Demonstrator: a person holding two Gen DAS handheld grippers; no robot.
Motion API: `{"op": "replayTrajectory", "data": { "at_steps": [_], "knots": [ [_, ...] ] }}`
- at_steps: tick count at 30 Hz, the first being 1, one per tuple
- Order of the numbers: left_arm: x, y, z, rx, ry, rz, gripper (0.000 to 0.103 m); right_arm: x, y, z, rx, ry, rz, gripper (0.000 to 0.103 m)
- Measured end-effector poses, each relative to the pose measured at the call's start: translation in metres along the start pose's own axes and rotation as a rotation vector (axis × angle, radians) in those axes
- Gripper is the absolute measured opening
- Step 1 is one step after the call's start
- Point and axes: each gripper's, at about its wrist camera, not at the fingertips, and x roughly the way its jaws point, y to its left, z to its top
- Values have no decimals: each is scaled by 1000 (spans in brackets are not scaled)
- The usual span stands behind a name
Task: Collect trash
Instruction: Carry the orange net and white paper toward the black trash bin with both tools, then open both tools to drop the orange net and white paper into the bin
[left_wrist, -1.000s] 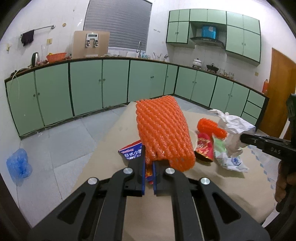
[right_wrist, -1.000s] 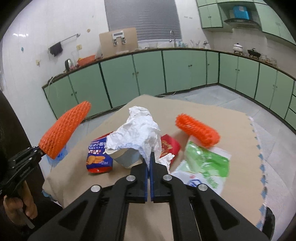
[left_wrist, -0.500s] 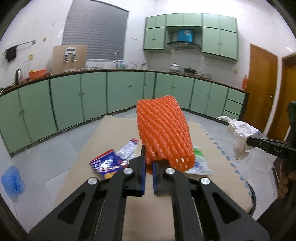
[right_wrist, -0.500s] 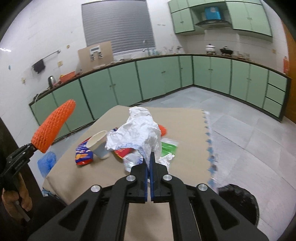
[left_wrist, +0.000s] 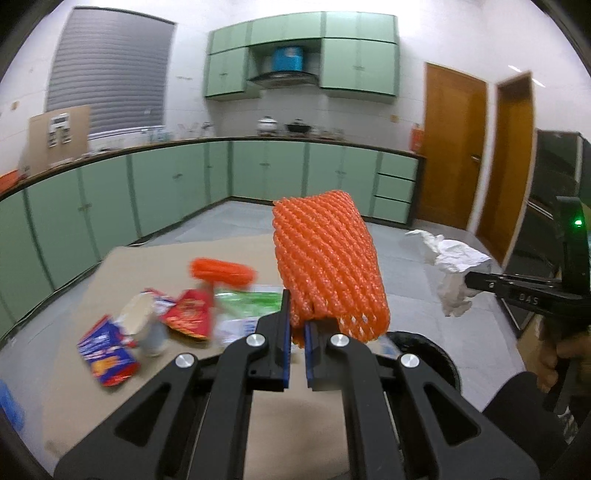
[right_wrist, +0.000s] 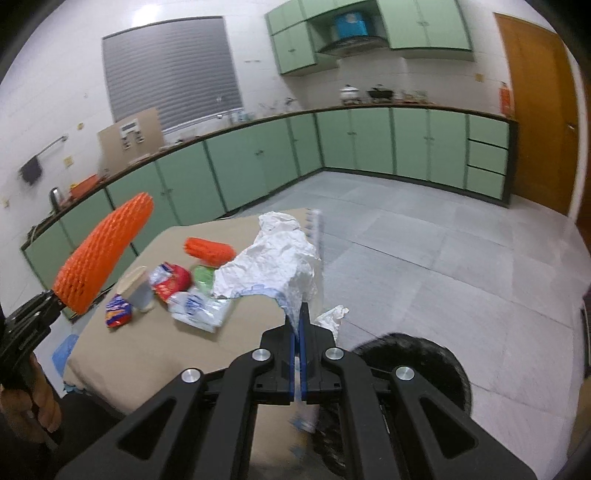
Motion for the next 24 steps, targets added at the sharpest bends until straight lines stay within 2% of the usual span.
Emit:
{"op": "replayTrajectory", "data": {
  "at_steps": [7,13,18,24],
  "knots": [
    [47,-68,-6,81,47,-135,4,-9,-52,-24,78,19,-94,2],
    [97,-118,-24,143,120,-218,4,9,-97,-47,147,71,-161,2],
    [143,-150,-52,161,208,-250,5,41,-133,-68,215,158,-198,2],
    [186,-175,-79,202,299,-258,5,74,-147,-80,249,225,-203,2]
  ]
}}
